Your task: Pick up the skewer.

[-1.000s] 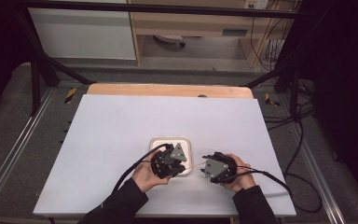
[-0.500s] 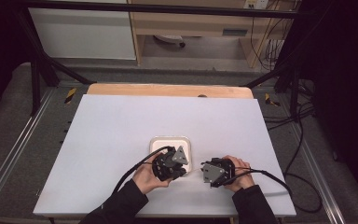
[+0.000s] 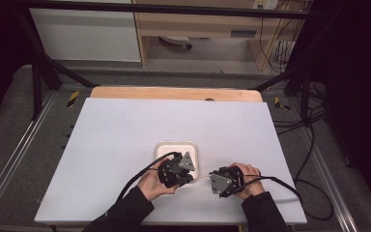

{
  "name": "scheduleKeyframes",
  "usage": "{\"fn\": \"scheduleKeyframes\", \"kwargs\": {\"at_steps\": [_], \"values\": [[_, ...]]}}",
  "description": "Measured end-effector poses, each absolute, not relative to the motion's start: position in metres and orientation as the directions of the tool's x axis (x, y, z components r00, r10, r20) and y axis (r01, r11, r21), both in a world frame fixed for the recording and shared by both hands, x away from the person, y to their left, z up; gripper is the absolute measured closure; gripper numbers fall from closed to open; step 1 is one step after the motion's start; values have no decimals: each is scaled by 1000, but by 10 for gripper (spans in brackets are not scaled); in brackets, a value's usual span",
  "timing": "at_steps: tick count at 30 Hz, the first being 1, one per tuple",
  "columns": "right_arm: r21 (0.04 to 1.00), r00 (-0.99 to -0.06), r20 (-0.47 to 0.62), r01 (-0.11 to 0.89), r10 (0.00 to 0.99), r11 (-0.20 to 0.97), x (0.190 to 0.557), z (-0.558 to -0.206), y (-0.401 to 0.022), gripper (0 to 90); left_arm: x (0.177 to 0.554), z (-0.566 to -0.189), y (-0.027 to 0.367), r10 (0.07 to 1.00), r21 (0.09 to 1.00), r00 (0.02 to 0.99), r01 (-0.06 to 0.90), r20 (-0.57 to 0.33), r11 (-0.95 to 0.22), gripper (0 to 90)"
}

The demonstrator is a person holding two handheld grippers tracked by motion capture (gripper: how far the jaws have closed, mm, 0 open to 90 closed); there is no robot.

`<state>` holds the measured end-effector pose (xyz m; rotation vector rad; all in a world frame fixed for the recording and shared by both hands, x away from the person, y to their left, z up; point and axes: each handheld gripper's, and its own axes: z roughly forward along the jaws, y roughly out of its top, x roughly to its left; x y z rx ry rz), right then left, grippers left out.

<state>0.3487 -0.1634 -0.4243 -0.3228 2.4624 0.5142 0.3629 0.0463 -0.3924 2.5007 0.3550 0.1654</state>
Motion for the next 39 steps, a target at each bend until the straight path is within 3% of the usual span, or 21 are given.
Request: {"fn": "scheduleKeyframes", "kwargs": {"at_steps": [5, 12, 17, 30, 39], "values": [[263, -786, -605, -350, -129, 899, 347, -422, -161, 890, 364, -392, 48, 298, 580, 954, 223, 35, -783, 877], [201, -774, -609, -363, -174, 910, 347, -418, -157, 890, 368, -393, 47, 320, 534, 947, 259, 22, -805, 748], [166, -762, -613, -381, -207, 910, 347, -418, -153, 890, 371, -396, 40, 311, 492, 950, 265, 10, -829, 730], [119, -741, -620, -414, -258, 902, 344, -418, -146, 890, 373, -403, 17, 298, 434, 954, 268, 3, -860, 870], [113, -734, -623, -426, -269, 898, 341, -418, -146, 889, 371, -404, 15, 287, 423, 958, 251, 23, -871, 885]]}}
